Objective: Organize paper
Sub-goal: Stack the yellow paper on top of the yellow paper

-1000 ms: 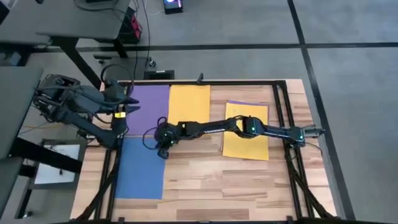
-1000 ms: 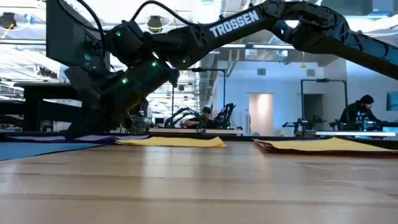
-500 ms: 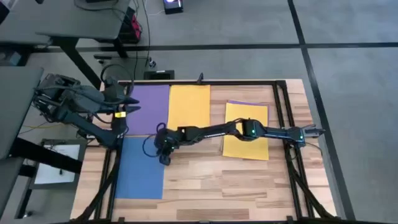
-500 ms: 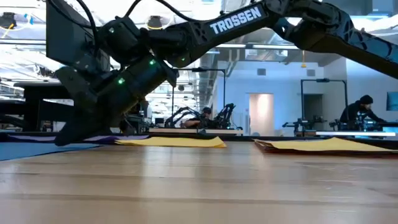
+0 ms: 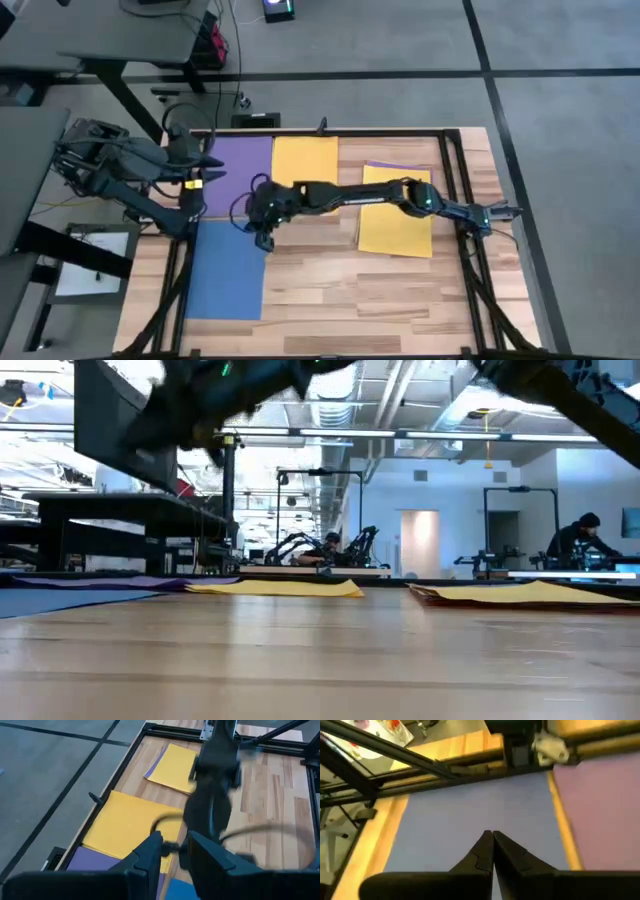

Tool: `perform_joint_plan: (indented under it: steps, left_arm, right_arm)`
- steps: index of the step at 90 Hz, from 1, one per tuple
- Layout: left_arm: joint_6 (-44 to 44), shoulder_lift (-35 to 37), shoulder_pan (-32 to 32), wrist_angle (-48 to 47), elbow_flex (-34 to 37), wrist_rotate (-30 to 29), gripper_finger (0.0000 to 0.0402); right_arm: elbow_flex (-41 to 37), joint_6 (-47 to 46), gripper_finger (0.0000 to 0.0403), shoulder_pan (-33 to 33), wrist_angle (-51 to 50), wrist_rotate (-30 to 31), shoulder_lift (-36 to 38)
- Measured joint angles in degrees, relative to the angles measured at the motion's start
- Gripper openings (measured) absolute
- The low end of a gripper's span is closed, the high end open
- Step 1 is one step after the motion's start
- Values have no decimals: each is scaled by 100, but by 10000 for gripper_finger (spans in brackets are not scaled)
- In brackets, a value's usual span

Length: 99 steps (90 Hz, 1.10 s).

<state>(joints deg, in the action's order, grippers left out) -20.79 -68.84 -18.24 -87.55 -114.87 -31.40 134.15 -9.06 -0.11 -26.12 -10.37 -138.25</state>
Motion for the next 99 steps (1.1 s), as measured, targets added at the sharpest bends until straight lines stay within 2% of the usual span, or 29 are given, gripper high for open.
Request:
perform_joint_plan:
  steps: [25,40,49,58,73,83,99]
  left_arm:
    - [65,-15,0,-32,-2,0,82]
    - [65,-17,0,129,96,-192,82]
    - [284,119,57,889,774,-235,82]
    - [451,211,213,1643,1717,-94,82]
    - [310,556,606,2968,3358,677,82]
    - [105,859,1004,3851,4337,1354,82]
    - [-307,1014,1693,4559,5196,2264,81]
  right_arm:
    - [7,14,0,-417,-1830,27,1294]
    - [7,-136,11,-642,-3270,972,1844]
    - [6,-158,34,-726,-4149,1580,1992]
    - [4,-232,62,-794,-4804,1872,2037]
    - [-88,-293,104,-869,-5734,1945,2057]
    - [-333,-312,131,-870,-5938,1993,2095]
    - [-1175,-308,172,-873,-6167,2747,2491]
